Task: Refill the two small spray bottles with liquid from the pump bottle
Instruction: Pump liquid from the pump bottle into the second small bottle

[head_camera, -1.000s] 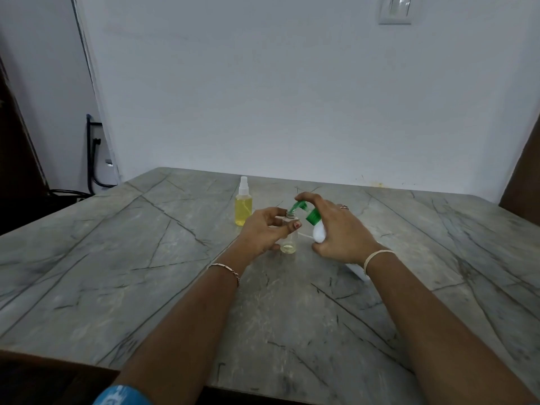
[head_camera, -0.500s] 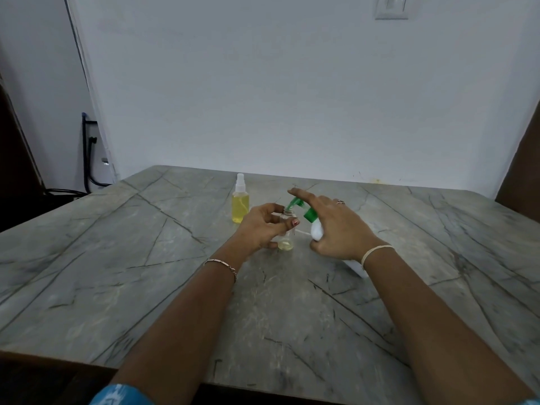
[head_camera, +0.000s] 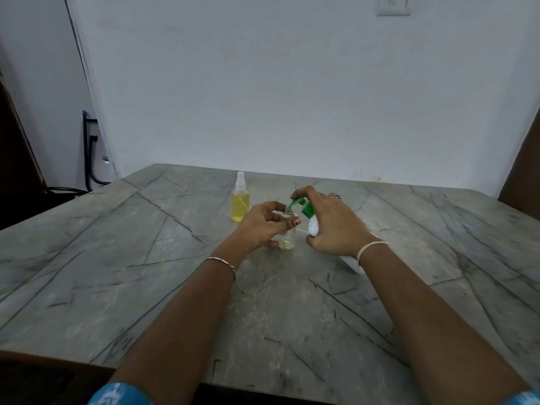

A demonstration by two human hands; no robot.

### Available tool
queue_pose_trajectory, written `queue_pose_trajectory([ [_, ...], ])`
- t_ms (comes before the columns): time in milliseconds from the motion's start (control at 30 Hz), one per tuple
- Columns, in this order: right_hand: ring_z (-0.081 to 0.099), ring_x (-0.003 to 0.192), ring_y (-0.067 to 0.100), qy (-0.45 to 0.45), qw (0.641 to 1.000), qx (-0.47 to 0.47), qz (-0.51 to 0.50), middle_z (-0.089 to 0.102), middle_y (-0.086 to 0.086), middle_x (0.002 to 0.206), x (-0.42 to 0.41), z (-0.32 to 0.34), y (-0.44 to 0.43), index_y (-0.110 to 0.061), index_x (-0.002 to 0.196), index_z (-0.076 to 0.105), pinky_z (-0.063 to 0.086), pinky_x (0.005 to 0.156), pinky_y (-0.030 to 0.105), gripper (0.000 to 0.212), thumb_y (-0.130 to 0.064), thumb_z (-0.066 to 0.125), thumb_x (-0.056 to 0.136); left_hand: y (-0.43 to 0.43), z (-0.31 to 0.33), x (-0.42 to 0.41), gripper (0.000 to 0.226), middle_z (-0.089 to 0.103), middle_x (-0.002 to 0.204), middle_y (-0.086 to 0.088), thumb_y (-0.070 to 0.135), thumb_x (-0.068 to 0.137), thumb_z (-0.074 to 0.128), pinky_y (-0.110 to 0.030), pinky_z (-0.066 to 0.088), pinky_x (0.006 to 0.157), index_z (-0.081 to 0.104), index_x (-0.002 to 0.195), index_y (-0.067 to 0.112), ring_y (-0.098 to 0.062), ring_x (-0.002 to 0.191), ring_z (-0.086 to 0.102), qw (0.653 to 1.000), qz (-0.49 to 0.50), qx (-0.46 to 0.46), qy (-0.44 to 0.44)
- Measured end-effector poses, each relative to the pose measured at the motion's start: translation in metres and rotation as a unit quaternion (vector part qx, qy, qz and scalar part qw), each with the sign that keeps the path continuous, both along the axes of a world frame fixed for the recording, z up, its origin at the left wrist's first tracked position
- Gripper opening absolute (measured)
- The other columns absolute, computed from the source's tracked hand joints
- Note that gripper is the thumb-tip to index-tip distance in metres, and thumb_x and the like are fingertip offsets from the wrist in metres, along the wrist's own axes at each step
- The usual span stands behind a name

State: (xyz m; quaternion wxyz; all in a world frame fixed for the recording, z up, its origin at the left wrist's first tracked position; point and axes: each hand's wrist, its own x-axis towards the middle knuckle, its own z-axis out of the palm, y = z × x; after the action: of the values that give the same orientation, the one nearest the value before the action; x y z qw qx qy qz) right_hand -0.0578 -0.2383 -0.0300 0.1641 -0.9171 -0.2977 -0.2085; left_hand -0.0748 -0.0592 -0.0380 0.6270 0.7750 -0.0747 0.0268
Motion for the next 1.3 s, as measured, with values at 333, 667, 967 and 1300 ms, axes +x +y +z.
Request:
queue_pose_trajectory([
  [333,0.052,0.087,0.021,0.009,1.000,0.009,0.011,0.059,-0.001,0.122,-0.0025,-0.0017,-0.0043,-0.042,0.134,0.029,0.049,0.082,0.038,0.083,-0.021,0.071,0.065,0.0010,-0.0006,0.0023,0.024,0.067,0.098,-0.004,0.026,0.081,0.076,-0.041,0.059,0.079,0.059,0.097,0.027,-0.015,0.093,0.065,1.000,-0.007,-0.002,0.001],
  [667,0.051,0.090,0.024,0.002,1.000,-0.002,-0.009,0.059,0.000,0.124,-0.0014,-0.0026,-0.0026,-0.046,0.135,0.025,0.051,0.080,0.040,0.085,-0.025,0.069,0.065,0.0002,0.0012,0.0020,0.027,0.066,0.098,-0.005,0.028,0.081,0.076,-0.047,0.058,0.084,0.058,0.100,0.023,-0.019,0.095,0.065,1.000,0.000,0.009,0.002],
  [967,0.054,0.093,0.027,0.002,1.000,-0.017,-0.007,0.060,0.002,0.121,-0.0014,-0.0024,-0.0020,-0.046,0.135,0.025,0.051,0.086,0.046,0.083,-0.028,0.065,0.064,0.0008,0.0026,0.0017,0.025,0.066,0.099,-0.006,0.025,0.081,0.076,-0.043,0.059,0.079,0.058,0.098,0.023,-0.017,0.090,0.065,1.000,-0.004,0.005,0.008],
  [1300,0.049,0.089,0.022,-0.020,1.000,-0.014,-0.019,0.061,0.001,0.119,-0.0014,-0.0034,-0.0022,-0.044,0.137,0.026,0.050,0.084,0.043,0.084,-0.026,0.065,0.065,0.0014,0.0021,0.0027,0.027,0.067,0.101,-0.007,0.024,0.081,0.076,-0.046,0.058,0.082,0.059,0.100,0.019,-0.019,0.096,0.065,1.000,-0.009,-0.010,0.016],
])
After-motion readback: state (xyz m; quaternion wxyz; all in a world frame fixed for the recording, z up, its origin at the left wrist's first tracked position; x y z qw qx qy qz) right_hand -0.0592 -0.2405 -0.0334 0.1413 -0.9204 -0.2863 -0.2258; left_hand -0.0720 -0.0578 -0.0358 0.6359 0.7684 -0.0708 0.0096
